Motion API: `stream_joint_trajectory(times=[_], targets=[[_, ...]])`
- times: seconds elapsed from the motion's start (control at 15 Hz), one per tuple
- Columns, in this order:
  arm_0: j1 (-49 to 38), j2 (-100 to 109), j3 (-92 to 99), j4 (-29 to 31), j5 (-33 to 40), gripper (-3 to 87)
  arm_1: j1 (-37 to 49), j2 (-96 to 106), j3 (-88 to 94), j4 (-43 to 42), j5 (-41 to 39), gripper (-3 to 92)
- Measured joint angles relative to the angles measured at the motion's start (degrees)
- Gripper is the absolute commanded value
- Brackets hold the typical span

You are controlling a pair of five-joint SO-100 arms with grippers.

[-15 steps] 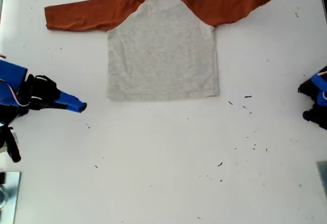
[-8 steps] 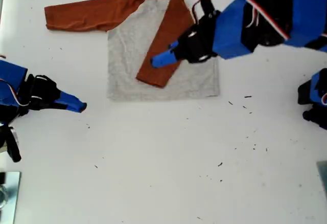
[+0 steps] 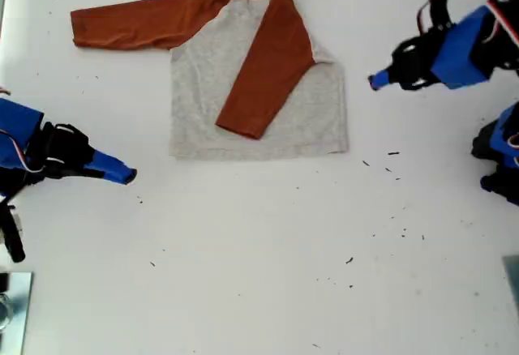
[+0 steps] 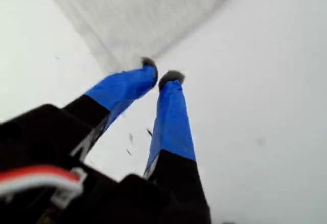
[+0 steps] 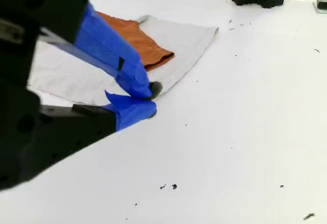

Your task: Fold t shirt

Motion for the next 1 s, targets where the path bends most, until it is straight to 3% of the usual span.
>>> stream_joint_trajectory(times=[0.13,0.27,0.33,0.53,0.67,0.73,0.8,0.87,1.0], targets=[[-1.0,-1.6,-0.1,-3.8,-2.7,-0.4,-0.4,4.7,14.1,-1.5,3.3,3.4],[-2.6,-16.0,-7.5,-4.8,-8.1,-0.1,-2.3,6.5,20.1,-4.3,4.6,3.4],[-3.4,-30.1,-17.7,-2.0,-10.6,-0.1,-2.9,7.1,21.0,-5.4,4.6,3.4],[-10.0,-66.6,-57.0,15.9,-12.2,-0.1,-3.6,12.7,24.5,-6.3,4.2,3.4],[-13.3,-73.2,-63.4,17.4,-11.6,-0.2,-3.4,22.2,27.0,-4.3,4.6,3.4],[-14.6,-73.7,-63.4,17.6,-11.0,4.8,-2.7,26.5,27.6,-1.9,4.6,3.4],[-16.6,-73.4,-63.3,17.7,-9.8,19.9,-2.0,28.4,27.8,-0.1,4.6,3.4],[-19.1,-72.7,-62.6,17.8,-8.3,28.5,-2.0,28.8,27.9,0.3,4.4,3.4],[-28.5,-70.0,-61.0,19.2,-2.8,33.8,-2.0,29.2,27.9,0.3,3.7,3.4]])
